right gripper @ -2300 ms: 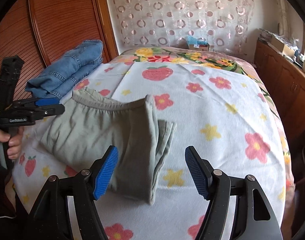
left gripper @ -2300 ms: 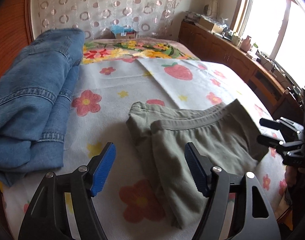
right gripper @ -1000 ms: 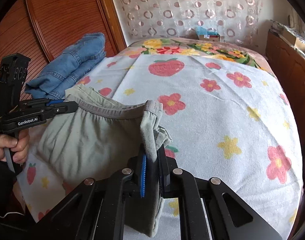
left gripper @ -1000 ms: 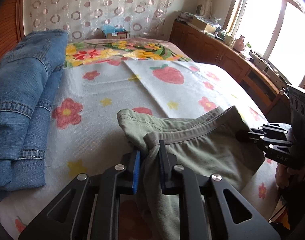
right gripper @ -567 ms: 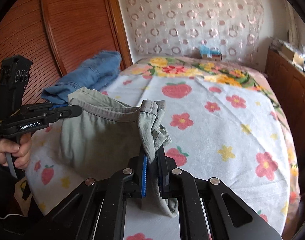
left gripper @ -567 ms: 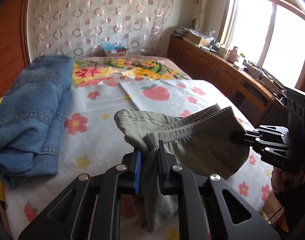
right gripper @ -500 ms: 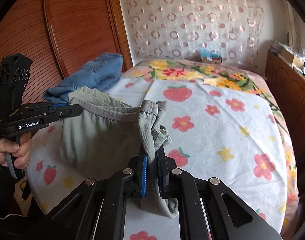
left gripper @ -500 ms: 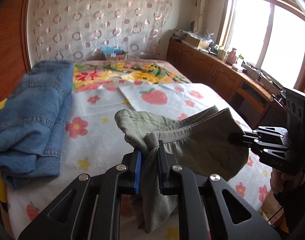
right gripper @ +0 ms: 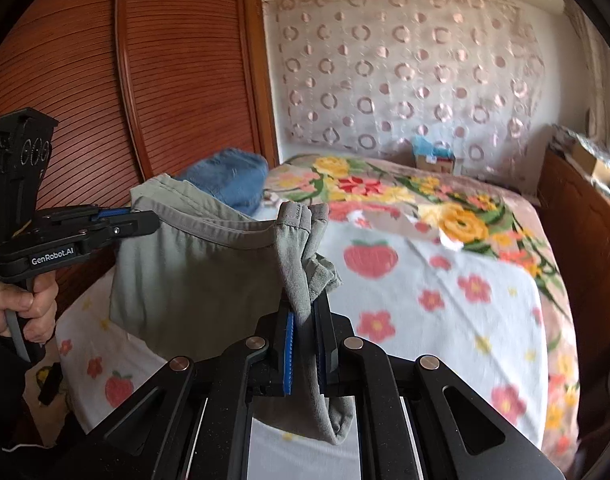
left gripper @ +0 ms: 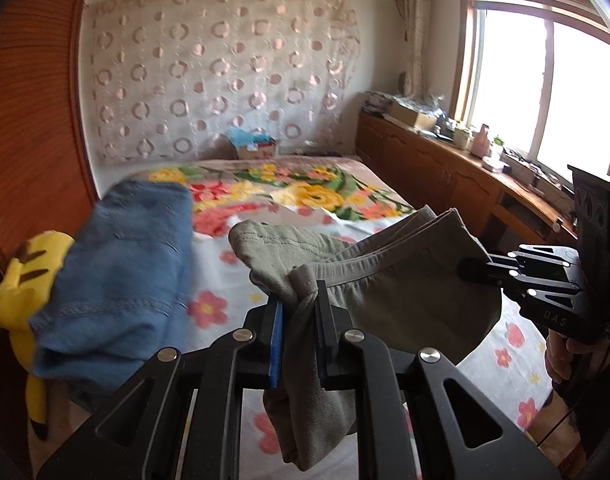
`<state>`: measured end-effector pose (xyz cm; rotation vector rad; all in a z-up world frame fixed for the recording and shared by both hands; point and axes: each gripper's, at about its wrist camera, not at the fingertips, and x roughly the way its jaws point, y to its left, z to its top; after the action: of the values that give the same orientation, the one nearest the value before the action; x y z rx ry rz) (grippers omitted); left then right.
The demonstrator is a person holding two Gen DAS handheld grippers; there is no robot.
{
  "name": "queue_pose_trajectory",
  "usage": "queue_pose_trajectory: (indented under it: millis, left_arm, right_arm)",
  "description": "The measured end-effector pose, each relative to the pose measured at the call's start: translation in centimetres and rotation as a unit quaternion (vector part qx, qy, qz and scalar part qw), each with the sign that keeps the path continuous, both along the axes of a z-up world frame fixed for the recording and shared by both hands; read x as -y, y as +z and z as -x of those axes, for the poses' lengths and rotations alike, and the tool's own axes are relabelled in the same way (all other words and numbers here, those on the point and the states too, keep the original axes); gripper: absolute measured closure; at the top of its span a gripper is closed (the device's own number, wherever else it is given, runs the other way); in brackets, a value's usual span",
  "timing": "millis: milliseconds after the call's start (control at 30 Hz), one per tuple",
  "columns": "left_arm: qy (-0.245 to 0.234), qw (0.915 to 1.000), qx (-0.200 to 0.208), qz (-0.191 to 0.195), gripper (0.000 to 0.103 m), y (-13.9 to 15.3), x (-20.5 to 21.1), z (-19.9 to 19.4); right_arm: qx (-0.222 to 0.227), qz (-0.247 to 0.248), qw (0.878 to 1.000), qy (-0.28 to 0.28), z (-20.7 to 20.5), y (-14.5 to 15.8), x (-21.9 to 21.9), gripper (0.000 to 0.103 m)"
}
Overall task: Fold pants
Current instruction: 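Lift the olive shorts with both grippers and carry them onto the folded jeans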
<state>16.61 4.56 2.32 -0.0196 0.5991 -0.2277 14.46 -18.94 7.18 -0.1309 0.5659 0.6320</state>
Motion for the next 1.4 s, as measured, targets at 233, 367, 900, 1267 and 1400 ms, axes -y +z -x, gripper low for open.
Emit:
queue_pose_trajectory:
  millis: [233, 367, 900, 1267, 1400]
  left_arm:
    - [0.026, 0.9995, 0.015, -0.009, 0.088, 1.2, -2.3, -0.8]
    - [0.041, 0.9989, 0.017, -0.011, 0.088, 1.3, -3.6, -1.2]
    - [0.092, 0.9945, 0.05, -0.011, 0.088, 4.2, -9.0, -3.2]
    - [0.169, 0.9847, 0.042, -0.001, 0.088, 1.9, -14.0, -4.6]
    - [0.182, 0.9827, 0.032, 0.007, 0.088, 0.9, -14.9, -4.9]
  right_arm:
    - [0.022, 0.002, 0.999, 0.023, -3.0, 0.7, -2.1, 0.095]
    - [0.031, 0.003, 0.999, 0.035, -4.8, 0.7, -3.4, 0.095]
    - [0.039, -0.002, 0.994, 0.1, -15.1, 0.9, -8.9, 0.095]
    - [0.058, 0.014, 0.988, 0.145, -21.3, -0.9, -14.5, 0.095]
    - [0.064, 0.025, 0.984, 0.162, -22.9, -1.3, -16.8, 0.095]
